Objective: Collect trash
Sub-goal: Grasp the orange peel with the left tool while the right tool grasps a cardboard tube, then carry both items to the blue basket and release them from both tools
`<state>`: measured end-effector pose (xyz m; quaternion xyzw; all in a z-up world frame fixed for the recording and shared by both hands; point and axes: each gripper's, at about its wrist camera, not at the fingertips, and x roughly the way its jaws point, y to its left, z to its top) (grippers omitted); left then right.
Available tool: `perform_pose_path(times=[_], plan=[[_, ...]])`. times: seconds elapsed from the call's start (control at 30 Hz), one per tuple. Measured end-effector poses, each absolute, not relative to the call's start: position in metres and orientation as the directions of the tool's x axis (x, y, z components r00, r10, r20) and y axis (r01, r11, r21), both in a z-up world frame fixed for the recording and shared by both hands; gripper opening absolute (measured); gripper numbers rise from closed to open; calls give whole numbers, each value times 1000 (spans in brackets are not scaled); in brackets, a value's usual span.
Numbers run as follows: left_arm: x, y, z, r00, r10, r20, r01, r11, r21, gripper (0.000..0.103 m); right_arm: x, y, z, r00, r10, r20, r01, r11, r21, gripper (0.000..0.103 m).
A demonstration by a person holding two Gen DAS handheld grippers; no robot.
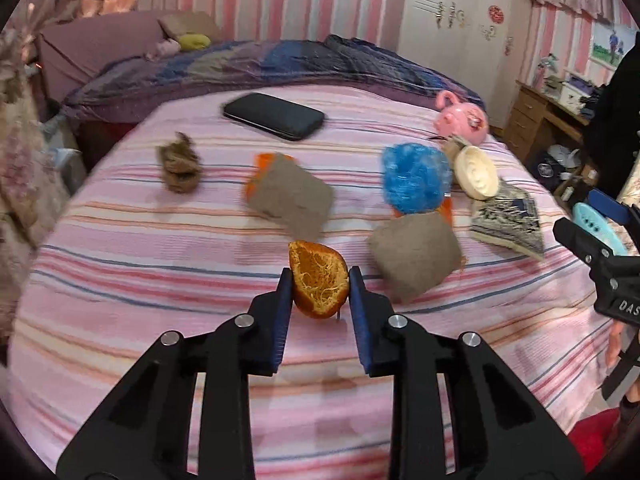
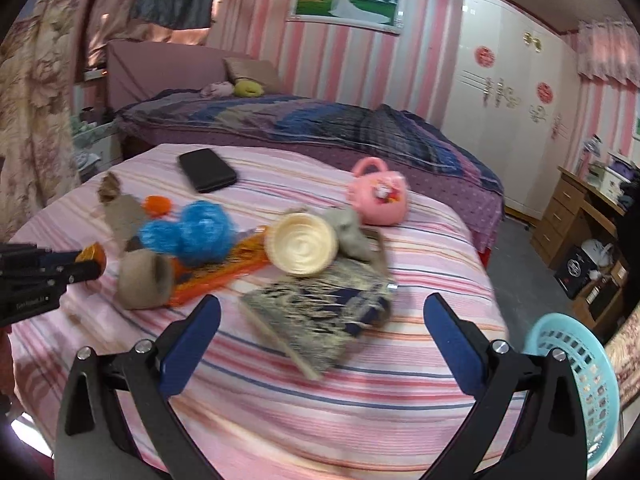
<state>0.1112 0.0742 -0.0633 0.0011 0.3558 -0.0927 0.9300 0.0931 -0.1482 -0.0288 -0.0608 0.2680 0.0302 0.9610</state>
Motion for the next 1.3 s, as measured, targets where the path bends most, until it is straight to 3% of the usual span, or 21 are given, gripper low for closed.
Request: perform_pose_path(times=[0.23, 0.5, 0.63, 0.77, 1.07, 1.3], plan=[[106, 110, -62, 749, -21, -663, 51, 998, 26, 27, 102, -89, -39, 811, 116, -573, -207, 974, -95, 99], [109, 134, -61, 753, 15, -657, -10, 1000, 12, 27, 118, -43, -55, 760, 118, -638, -237, 966, -103, 97], [113, 132, -61, 753, 15, -658, -7, 1000, 15, 27, 128, -29, -62, 765, 87, -639, -239, 958, -156, 90], [112, 129, -59, 761, 10, -649, -2, 1000, 13, 27, 135, -26, -73, 734, 89, -674, -272, 947, -170, 57], [108, 113, -48, 782, -9, -623, 13, 1000, 2, 27, 104, -96, -53, 761, 172, -626, -268, 962, -61, 56], [107, 78, -35, 804, -36, -594, 48, 999, 4, 27, 95, -173, -33, 816, 107, -568, -139, 990, -13, 56]])
